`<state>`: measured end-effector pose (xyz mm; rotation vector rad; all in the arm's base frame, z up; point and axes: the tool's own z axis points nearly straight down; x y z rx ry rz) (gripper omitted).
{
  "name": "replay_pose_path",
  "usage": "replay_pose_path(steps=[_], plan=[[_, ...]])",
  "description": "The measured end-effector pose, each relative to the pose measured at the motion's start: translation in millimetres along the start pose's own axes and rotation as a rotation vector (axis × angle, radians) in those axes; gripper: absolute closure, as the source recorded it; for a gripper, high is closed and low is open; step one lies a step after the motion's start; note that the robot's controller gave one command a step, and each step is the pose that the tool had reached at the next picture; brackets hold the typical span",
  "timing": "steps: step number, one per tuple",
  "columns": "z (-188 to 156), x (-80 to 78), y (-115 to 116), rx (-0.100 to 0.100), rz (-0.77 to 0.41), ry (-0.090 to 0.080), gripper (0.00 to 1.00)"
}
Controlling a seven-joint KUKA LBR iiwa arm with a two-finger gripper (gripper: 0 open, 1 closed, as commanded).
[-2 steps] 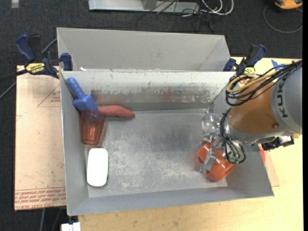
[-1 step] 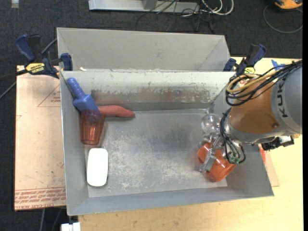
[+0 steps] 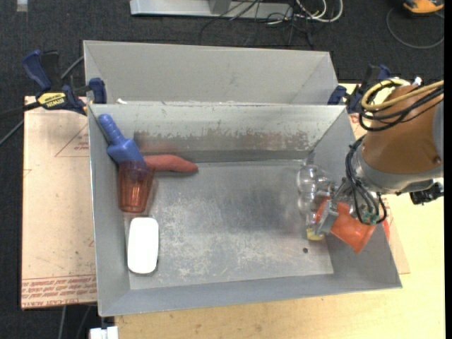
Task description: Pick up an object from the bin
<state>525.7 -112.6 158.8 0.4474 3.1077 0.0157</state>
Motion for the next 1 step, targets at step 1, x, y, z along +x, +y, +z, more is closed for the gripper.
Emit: replay_pose_path(steps=[1], plan=[[-47.7, -25.5, -8.5, -0.003, -0.062, -0.011, 1.00]])
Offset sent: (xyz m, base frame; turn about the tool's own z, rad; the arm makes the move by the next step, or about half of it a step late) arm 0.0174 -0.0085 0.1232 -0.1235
